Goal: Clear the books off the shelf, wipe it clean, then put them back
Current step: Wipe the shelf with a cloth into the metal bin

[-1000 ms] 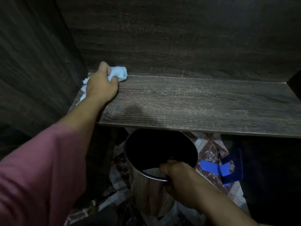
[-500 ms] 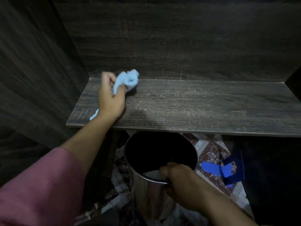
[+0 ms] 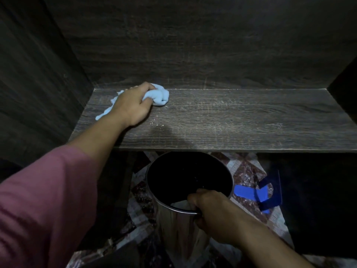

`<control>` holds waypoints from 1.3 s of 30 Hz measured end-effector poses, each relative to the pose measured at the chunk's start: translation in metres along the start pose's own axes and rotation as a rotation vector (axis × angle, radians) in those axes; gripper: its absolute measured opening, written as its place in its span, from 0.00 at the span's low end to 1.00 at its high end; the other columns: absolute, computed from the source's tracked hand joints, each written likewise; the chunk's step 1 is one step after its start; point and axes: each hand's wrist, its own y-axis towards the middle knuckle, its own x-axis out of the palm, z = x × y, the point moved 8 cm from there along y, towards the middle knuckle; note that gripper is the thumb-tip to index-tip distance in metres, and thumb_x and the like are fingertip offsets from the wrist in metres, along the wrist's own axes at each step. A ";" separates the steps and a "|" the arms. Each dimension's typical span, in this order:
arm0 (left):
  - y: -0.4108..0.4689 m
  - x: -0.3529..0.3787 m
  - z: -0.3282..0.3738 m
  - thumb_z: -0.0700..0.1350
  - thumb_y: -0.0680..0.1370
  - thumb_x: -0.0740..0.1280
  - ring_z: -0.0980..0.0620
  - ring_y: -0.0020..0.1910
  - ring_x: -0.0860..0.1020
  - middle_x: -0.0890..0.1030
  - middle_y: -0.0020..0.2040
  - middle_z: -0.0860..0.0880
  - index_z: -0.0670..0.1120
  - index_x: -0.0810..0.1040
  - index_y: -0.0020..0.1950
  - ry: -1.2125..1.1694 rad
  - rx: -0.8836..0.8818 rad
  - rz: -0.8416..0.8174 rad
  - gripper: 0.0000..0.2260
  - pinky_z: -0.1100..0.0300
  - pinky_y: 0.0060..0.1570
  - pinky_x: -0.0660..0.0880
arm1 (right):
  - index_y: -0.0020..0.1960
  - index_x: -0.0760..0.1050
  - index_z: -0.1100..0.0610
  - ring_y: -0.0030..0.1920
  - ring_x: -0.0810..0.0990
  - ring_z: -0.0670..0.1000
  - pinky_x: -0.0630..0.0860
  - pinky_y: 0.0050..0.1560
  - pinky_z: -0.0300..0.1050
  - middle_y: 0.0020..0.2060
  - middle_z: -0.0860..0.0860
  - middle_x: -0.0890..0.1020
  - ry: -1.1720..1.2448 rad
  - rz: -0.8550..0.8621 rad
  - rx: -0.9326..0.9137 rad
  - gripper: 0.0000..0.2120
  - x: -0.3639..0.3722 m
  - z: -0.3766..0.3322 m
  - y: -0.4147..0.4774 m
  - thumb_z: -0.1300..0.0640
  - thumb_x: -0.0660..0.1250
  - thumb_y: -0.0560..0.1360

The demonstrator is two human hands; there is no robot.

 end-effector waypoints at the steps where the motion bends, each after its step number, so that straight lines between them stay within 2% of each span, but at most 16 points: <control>1: -0.005 0.001 0.004 0.49 0.75 0.59 0.47 0.54 0.77 0.81 0.54 0.50 0.53 0.75 0.57 -0.026 0.004 -0.012 0.12 0.53 0.52 0.70 | 0.50 0.74 0.53 0.53 0.77 0.56 0.65 0.44 0.40 0.49 0.50 0.75 0.003 -0.009 0.005 0.11 0.000 0.000 0.000 0.66 0.63 0.72; 5: -0.034 0.007 0.029 0.49 0.74 0.59 0.51 0.49 0.77 0.81 0.49 0.53 0.53 0.77 0.56 -0.162 0.066 -0.060 0.13 0.56 0.51 0.70 | 0.53 0.75 0.53 0.55 0.77 0.58 0.67 0.46 0.41 0.51 0.52 0.75 0.022 -0.034 0.016 0.12 0.003 -0.002 0.002 0.65 0.63 0.72; 8: -0.049 0.000 0.040 0.47 0.76 0.59 0.52 0.47 0.78 0.81 0.48 0.53 0.51 0.77 0.58 -0.185 0.127 -0.054 0.13 0.58 0.48 0.71 | 0.50 0.74 0.52 0.53 0.78 0.60 0.69 0.46 0.43 0.50 0.53 0.76 0.020 -0.026 0.009 0.12 0.006 -0.003 0.003 0.65 0.63 0.70; 11: -0.031 -0.018 0.045 0.42 0.77 0.59 0.49 0.57 0.78 0.81 0.58 0.48 0.47 0.76 0.63 -0.054 0.259 0.068 0.16 0.62 0.57 0.70 | 0.47 0.73 0.52 0.51 0.78 0.60 0.66 0.44 0.43 0.49 0.53 0.76 -0.005 -0.020 -0.009 0.10 0.004 -0.005 0.004 0.65 0.63 0.70; 13: -0.008 -0.018 0.047 0.39 0.77 0.60 0.48 0.64 0.75 0.78 0.63 0.46 0.46 0.77 0.64 0.043 0.331 0.057 0.16 0.59 0.65 0.67 | 0.49 0.73 0.53 0.51 0.77 0.59 0.66 0.44 0.43 0.49 0.54 0.76 -0.028 -0.019 -0.011 0.10 0.003 -0.005 0.005 0.65 0.63 0.70; 15: 0.009 -0.010 0.043 0.37 0.78 0.63 0.46 0.64 0.75 0.78 0.64 0.46 0.47 0.77 0.65 0.134 0.353 0.014 0.17 0.57 0.65 0.67 | 0.50 0.73 0.54 0.51 0.77 0.60 0.68 0.45 0.45 0.50 0.54 0.76 -0.028 -0.019 -0.004 0.10 0.003 -0.003 0.006 0.65 0.63 0.70; 19: 0.021 0.006 0.034 0.40 0.79 0.64 0.44 0.63 0.75 0.77 0.65 0.46 0.49 0.74 0.69 0.186 0.234 -0.065 0.18 0.56 0.61 0.67 | 0.51 0.74 0.53 0.52 0.77 0.60 0.73 0.49 0.48 0.50 0.54 0.76 -0.041 -0.007 -0.005 0.12 0.003 0.000 0.005 0.65 0.63 0.70; 23: 0.012 0.010 0.030 0.44 0.81 0.62 0.47 0.62 0.74 0.78 0.63 0.49 0.50 0.75 0.67 0.066 0.069 -0.125 0.14 0.60 0.57 0.64 | 0.55 0.74 0.55 0.54 0.77 0.59 0.72 0.51 0.47 0.53 0.55 0.76 -0.052 -0.019 -0.013 0.13 0.001 -0.002 0.004 0.64 0.63 0.72; 25: 0.001 0.008 0.030 0.47 0.81 0.63 0.49 0.63 0.74 0.78 0.64 0.52 0.53 0.76 0.66 0.016 0.032 -0.135 0.14 0.60 0.60 0.66 | 0.57 0.74 0.55 0.55 0.76 0.59 0.72 0.52 0.47 0.54 0.55 0.76 -0.069 -0.020 -0.026 0.14 0.000 -0.007 0.002 0.63 0.63 0.73; 28: -0.016 0.004 0.034 0.51 0.80 0.65 0.53 0.68 0.71 0.74 0.68 0.55 0.55 0.76 0.67 0.082 0.069 -0.166 0.16 0.61 0.66 0.64 | 0.59 0.74 0.55 0.56 0.76 0.58 0.70 0.52 0.45 0.55 0.55 0.76 -0.107 -0.014 -0.042 0.14 0.001 -0.013 0.000 0.63 0.62 0.74; 31: -0.035 0.004 0.041 0.51 0.80 0.65 0.54 0.72 0.67 0.71 0.71 0.54 0.54 0.74 0.70 0.159 0.120 -0.200 0.18 0.62 0.69 0.60 | 0.58 0.75 0.56 0.56 0.76 0.58 0.69 0.51 0.45 0.55 0.55 0.76 -0.117 -0.005 -0.045 0.13 0.000 -0.017 -0.002 0.62 0.61 0.75; 35: -0.065 0.006 0.057 0.52 0.80 0.63 0.54 0.70 0.69 0.73 0.70 0.54 0.53 0.75 0.68 0.156 0.173 -0.184 0.17 0.62 0.67 0.61 | 0.55 0.75 0.57 0.55 0.77 0.59 0.70 0.49 0.46 0.53 0.56 0.76 -0.139 0.007 -0.051 0.12 -0.003 -0.019 -0.005 0.63 0.62 0.73; 39: -0.093 0.007 0.074 0.57 0.76 0.58 0.52 0.67 0.72 0.75 0.67 0.57 0.57 0.77 0.66 0.139 0.120 -0.203 0.20 0.58 0.65 0.66 | 0.55 0.74 0.58 0.56 0.76 0.60 0.69 0.48 0.46 0.54 0.56 0.76 -0.179 -0.013 -0.052 0.11 -0.004 -0.023 -0.009 0.64 0.62 0.73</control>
